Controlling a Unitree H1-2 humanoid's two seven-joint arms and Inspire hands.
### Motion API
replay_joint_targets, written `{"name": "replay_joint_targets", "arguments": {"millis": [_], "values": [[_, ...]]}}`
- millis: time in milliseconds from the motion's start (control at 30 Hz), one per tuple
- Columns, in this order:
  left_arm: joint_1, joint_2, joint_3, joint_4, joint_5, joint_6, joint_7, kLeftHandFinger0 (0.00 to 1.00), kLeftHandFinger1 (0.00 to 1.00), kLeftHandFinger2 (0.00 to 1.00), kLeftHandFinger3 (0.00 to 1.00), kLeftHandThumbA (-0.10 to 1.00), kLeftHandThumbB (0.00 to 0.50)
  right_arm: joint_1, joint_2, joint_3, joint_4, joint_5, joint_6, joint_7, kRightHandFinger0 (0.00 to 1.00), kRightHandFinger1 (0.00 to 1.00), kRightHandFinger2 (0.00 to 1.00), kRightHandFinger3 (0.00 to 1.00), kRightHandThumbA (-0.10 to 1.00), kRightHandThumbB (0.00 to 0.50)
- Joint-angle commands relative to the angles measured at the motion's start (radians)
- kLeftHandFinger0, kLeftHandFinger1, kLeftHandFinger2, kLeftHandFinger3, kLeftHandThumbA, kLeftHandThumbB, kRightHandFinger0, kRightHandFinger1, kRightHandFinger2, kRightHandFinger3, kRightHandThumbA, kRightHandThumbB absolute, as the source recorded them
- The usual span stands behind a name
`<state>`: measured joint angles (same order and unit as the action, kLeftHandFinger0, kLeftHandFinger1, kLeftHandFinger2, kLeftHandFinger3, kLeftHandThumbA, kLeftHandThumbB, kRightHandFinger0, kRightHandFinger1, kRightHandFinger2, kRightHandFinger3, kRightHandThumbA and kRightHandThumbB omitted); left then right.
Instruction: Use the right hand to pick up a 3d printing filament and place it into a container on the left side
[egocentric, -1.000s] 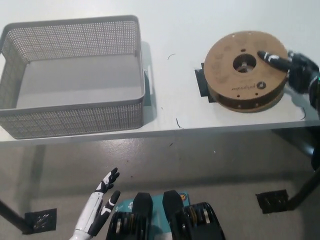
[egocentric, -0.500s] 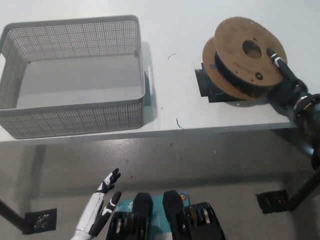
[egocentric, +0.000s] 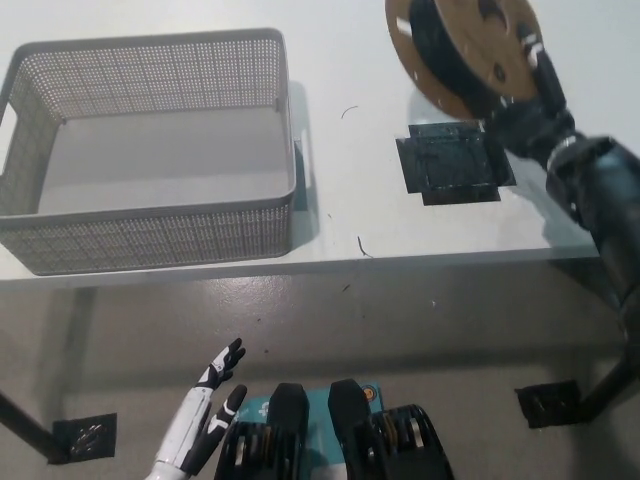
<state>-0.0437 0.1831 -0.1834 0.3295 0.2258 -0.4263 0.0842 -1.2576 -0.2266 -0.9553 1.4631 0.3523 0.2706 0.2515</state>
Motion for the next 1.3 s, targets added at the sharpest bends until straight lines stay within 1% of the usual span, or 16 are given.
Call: {"name": "replay_joint_targets", "arguments": {"millis": [0,233,433,633,667,700,800,833,867,1000,1067,1100,1167,1200,1233,1267], "values": [[0.002,0.021,-0.007,-0.024,0.009,-0.044,0.007,1.0,1.0,1.0,1.0,1.0,0.297,-0.231,-0.019,0.03,-0.058,0.096,0.038,0.054,0.0,0.06,0.64,1.0,-0.1,0.085],[0.005,0.022,-0.013,-0.026,0.014,-0.044,0.011,1.0,1.0,1.0,1.0,1.0,0.291,-0.321,0.033,0.196,-0.065,0.001,0.039,0.006,0.0,0.0,0.61,1.0,-0.1,0.11],[0.001,0.022,-0.015,-0.023,0.017,-0.044,0.012,1.0,1.0,1.0,1.0,1.0,0.295,-0.367,0.095,0.322,-0.056,-0.028,0.023,-0.005,0.0,0.08,0.66,1.0,-0.1,0.081],[-0.002,0.029,-0.017,-0.029,0.01,-0.044,-0.004,1.0,1.0,1.0,1.0,1.0,0.291,-0.388,0.149,0.373,-0.048,-0.01,0.007,-0.026,0.0,0.1,0.65,1.0,-0.1,0.106],[-0.005,0.031,-0.015,-0.031,0.006,-0.044,-0.011,1.0,1.0,1.0,1.0,1.0,0.292,-0.394,0.174,0.374,-0.046,-0.003,-0.008,-0.039,0.0,0.11,0.68,1.0,-0.1,0.118],[-0.006,0.033,-0.018,-0.032,0.003,-0.044,-0.014,1.0,1.0,1.0,1.0,1.0,0.291,-0.394,0.195,0.378,-0.049,0.001,-0.037,-0.051,0.0,0.15,0.8,1.0,-0.1,0.108],[-0.006,0.035,-0.021,-0.032,0.0,-0.044,-0.013,1.0,1.0,1.0,1.0,1.0,0.291,-0.393,0.201,0.387,-0.05,0.009,-0.049,-0.055,0.0,0.16,0.82,1.0,-0.1,0.109],[-0.016,0.037,-0.031,-0.027,0.004,-0.044,-0.017,1.0,1.0,1.0,1.0,1.0,0.28,-0.399,0.235,0.41,-0.051,-0.013,-0.071,-0.087,0.0,0.19,0.82,1.0,-0.1,0.047],[-0.024,0.037,-0.036,-0.022,0.007,-0.044,-0.023,1.0,1.0,1.0,1.0,1.0,0.279,-0.412,0.288,0.419,-0.051,-0.022,-0.099,-0.148,0.0,0.23,0.84,1.0,-0.1,0.041],[-0.028,0.039,-0.043,-0.017,0.007,-0.044,-0.019,1.0,1.0,1.0,1.0,1.0,0.278,-0.414,0.301,0.429,-0.051,-0.01,-0.115,-0.171,0.0,0.24,0.86,1.0,-0.1,0.039],[-0.029,0.039,-0.038,-0.019,0.001,-0.044,-0.022,1.0,1.0,1.0,1.0,1.0,0.287,-0.432,0.385,0.424,-0.047,-0.004,-0.161,-0.282,0.0,0.3,0.95,1.0,-0.1,0.077],[-0.028,0.04,-0.037,-0.019,-0.001,-0.044,-0.025,1.0,1.0,1.0,1.0,1.0,0.291,-0.431,0.395,0.434,-0.048,-0.012,-0.167,-0.286,0.0,0.33,0.98,1.0,-0.1,0.135],[-0.027,0.042,-0.035,-0.019,-0.003,-0.044,-0.028,1.0,1.0,1.0,1.0,1.0,0.293,-0.43,0.411,0.449,-0.05,-0.023,-0.177,-0.295,0.0,0.34,0.96,1.0,-0.1,0.139],[-0.028,0.045,-0.036,-0.019,-0.008,-0.044,-0.033,1.0,1.0,1.0,1.0,1.0,0.295,-0.43,0.418,0.481,-0.047,-0.047,-0.15,-0.256,0.59,1.0,1.0,1.0,0.07,0.374],[-0.029,0.046,-0.036,-0.02,-0.011,-0.044,-0.035,1.0,1.0,1.0,1.0,1.0,0.296,-0.43,0.421,0.496,-0.046,-0.055,-0.138,-0.241,0.56,1.0,1.0,1.0,0.06,0.388],[-0.029,0.046,-0.035,-0.02,-0.01,-0.044,-0.036,1.0,1.0,1.0,1.0,1.0,0.296,-0.429,0.421,0.502,-0.046,-0.05,-0.139,-0.242,0.48,0.9,1.0,1.0,0.06,0.384]]}}
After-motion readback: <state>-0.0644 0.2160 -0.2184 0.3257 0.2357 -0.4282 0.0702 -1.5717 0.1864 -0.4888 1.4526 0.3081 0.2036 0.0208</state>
